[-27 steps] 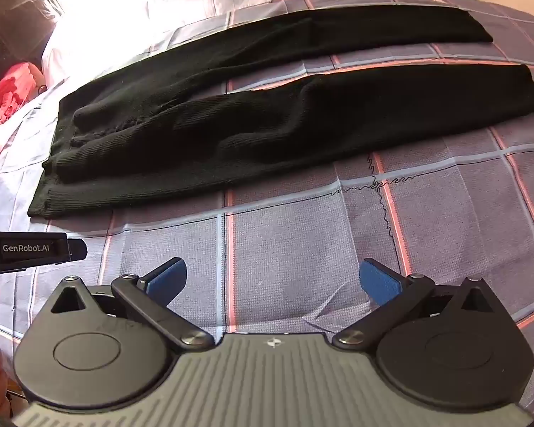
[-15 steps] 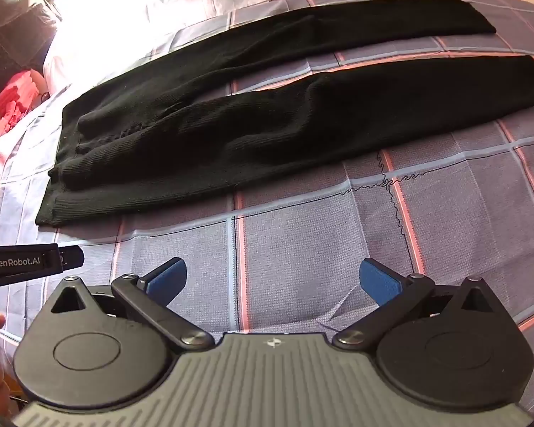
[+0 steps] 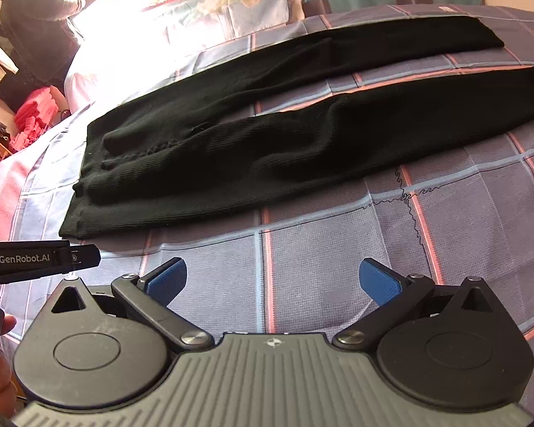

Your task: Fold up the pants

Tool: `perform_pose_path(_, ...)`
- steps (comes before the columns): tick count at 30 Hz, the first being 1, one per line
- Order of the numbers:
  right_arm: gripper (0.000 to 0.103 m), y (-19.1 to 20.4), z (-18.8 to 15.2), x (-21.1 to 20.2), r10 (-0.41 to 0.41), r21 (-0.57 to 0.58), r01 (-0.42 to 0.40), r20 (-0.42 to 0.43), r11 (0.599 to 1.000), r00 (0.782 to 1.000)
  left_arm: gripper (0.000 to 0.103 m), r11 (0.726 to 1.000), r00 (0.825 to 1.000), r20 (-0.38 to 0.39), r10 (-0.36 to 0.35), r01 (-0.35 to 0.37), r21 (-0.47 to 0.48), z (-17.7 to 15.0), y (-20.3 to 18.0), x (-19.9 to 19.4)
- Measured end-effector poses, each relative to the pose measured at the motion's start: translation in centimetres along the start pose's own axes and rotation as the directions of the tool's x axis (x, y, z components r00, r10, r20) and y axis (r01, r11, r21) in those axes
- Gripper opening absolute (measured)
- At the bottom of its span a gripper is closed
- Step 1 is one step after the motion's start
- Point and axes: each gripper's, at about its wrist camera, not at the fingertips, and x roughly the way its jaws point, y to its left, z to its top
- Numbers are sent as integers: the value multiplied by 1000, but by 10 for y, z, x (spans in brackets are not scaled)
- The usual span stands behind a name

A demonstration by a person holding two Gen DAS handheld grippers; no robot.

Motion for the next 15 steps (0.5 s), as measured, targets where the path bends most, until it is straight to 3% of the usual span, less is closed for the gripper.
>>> perform_pose_path(15, 103, 9, 3, 4, -7, -26, 7, 24, 1000, 1000, 103, 1000, 1000, -3, 2, -2, -9, 0, 8, 2)
